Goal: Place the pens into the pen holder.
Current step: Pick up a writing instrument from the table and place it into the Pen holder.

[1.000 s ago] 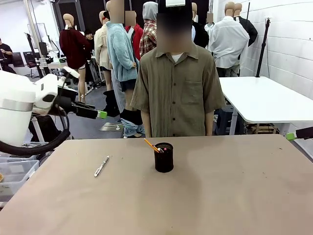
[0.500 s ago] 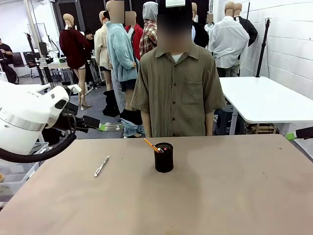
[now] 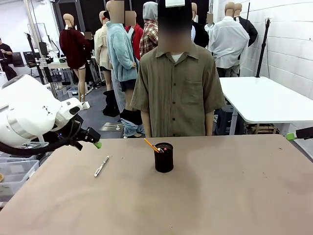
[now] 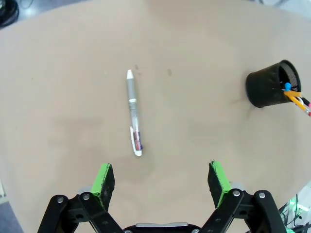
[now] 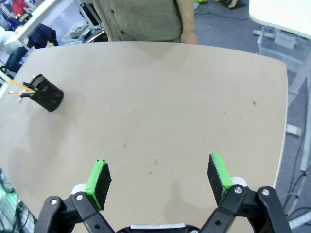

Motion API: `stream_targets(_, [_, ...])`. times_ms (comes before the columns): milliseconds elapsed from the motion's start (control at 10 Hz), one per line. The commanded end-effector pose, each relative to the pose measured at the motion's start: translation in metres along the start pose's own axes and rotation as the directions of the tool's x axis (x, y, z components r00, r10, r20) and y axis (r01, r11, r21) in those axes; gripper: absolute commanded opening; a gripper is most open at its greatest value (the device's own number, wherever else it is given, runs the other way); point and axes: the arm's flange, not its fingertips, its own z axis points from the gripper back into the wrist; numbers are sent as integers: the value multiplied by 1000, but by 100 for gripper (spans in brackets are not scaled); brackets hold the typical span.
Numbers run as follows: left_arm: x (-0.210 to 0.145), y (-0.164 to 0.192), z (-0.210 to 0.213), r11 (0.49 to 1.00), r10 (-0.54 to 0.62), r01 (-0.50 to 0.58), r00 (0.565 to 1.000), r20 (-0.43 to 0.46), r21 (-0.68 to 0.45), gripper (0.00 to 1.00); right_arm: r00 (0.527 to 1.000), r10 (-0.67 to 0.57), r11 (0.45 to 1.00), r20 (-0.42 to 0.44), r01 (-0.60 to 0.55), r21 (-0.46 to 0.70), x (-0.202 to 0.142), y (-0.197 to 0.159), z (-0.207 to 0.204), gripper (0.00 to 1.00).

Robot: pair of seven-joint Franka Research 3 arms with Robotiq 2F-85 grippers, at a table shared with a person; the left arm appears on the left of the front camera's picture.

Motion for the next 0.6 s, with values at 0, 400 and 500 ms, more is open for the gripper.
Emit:
stream_targets(0, [29,-13,2,995,-40,32,996,-85,-91,100,1000,8,1000,-14,-9,-5,-2,0,-1,100])
stream_targets(400, [38,-5,-51,992,-99,77,962,-255,-96,100,1000,8,1000,-14,-9,-5,-2,0,-1,100])
stream_targets(500, [38,-3,-69,994,-110,100,950,-291,-50,100,1000,8,1000,-14,-9,-5,-2,0,-1,100])
